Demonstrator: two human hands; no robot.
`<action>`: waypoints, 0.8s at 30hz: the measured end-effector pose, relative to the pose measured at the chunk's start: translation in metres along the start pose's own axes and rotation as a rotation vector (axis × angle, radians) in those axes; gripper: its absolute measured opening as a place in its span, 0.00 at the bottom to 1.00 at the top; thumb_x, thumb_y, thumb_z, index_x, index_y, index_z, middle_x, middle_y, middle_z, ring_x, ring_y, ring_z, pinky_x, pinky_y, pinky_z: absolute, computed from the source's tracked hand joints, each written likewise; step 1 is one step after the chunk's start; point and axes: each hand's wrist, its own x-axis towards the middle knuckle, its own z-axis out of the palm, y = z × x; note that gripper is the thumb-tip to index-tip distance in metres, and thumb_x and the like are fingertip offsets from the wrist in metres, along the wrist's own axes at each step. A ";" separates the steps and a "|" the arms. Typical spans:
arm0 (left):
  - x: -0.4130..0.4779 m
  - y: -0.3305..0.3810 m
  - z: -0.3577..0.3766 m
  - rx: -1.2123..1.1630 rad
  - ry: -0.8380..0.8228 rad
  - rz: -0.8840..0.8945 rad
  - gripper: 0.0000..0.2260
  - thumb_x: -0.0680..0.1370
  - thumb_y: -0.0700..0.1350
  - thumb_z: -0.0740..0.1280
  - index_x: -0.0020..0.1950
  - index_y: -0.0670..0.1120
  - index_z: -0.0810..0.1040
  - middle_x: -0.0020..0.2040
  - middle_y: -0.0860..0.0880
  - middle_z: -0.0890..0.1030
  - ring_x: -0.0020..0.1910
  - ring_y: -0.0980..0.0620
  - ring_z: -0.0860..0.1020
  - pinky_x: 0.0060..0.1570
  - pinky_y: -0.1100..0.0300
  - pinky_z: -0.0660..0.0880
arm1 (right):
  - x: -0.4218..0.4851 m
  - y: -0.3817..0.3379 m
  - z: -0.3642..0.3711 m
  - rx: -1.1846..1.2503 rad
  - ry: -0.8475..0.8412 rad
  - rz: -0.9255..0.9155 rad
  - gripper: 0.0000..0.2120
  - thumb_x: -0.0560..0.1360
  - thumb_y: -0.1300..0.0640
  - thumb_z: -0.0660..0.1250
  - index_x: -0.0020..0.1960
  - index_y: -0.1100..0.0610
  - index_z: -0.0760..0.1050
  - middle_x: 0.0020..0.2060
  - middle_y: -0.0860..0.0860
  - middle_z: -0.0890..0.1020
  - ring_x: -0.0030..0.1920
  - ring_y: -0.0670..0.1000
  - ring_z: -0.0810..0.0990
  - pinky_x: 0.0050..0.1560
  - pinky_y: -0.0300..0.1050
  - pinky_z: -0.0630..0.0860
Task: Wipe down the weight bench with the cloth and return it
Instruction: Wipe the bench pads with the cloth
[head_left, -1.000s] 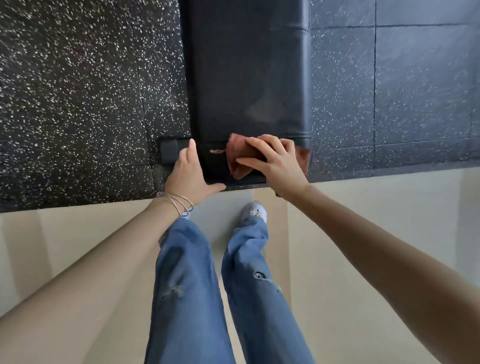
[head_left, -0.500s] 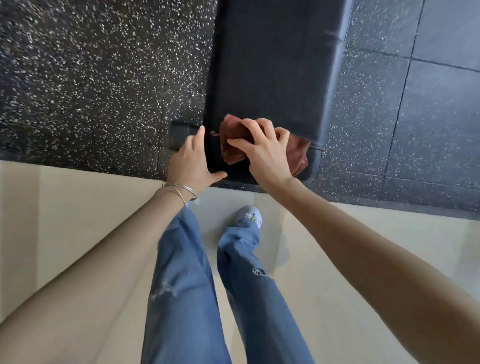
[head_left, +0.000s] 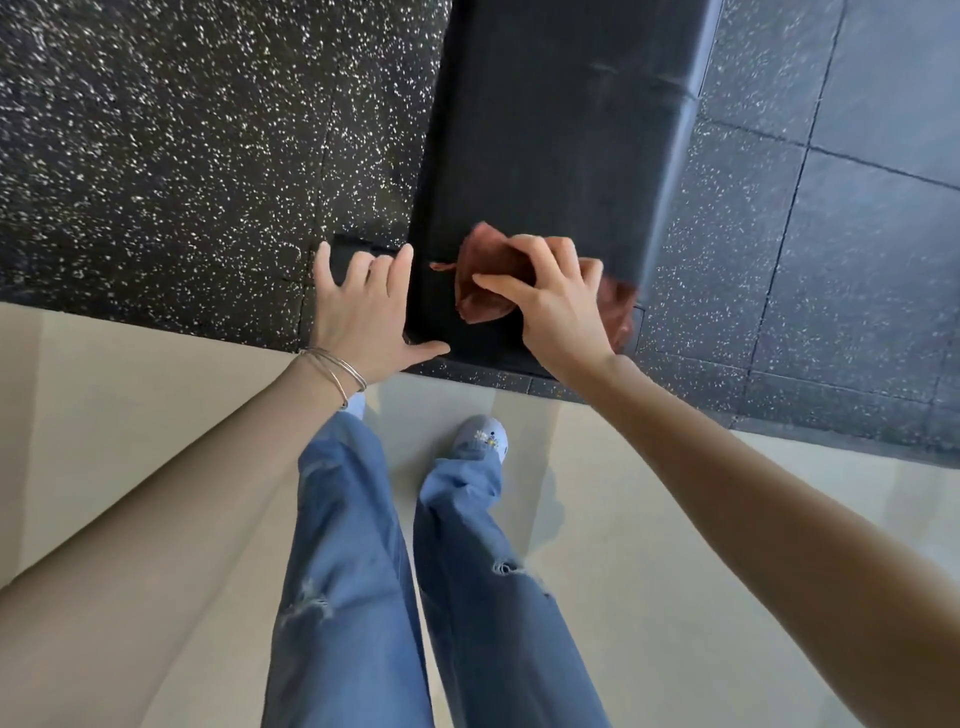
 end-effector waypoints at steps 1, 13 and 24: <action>0.000 0.000 0.000 0.005 -0.001 0.000 0.47 0.62 0.70 0.66 0.69 0.39 0.65 0.54 0.42 0.77 0.54 0.42 0.74 0.66 0.35 0.59 | 0.012 -0.013 0.003 -0.007 0.001 -0.035 0.28 0.68 0.69 0.63 0.61 0.44 0.76 0.66 0.53 0.71 0.63 0.60 0.67 0.51 0.52 0.60; 0.003 0.001 -0.001 -0.017 -0.010 -0.008 0.48 0.61 0.70 0.69 0.70 0.39 0.63 0.60 0.41 0.75 0.58 0.41 0.73 0.66 0.33 0.57 | -0.074 0.098 -0.002 -0.096 0.050 0.136 0.25 0.70 0.64 0.58 0.61 0.43 0.76 0.62 0.57 0.75 0.56 0.63 0.72 0.48 0.57 0.70; 0.009 0.003 -0.009 0.032 -0.072 0.052 0.49 0.62 0.67 0.71 0.71 0.37 0.61 0.68 0.40 0.68 0.59 0.39 0.71 0.68 0.36 0.55 | -0.069 0.037 0.025 0.250 0.292 0.669 0.28 0.69 0.71 0.60 0.61 0.46 0.77 0.65 0.55 0.71 0.60 0.60 0.68 0.52 0.53 0.69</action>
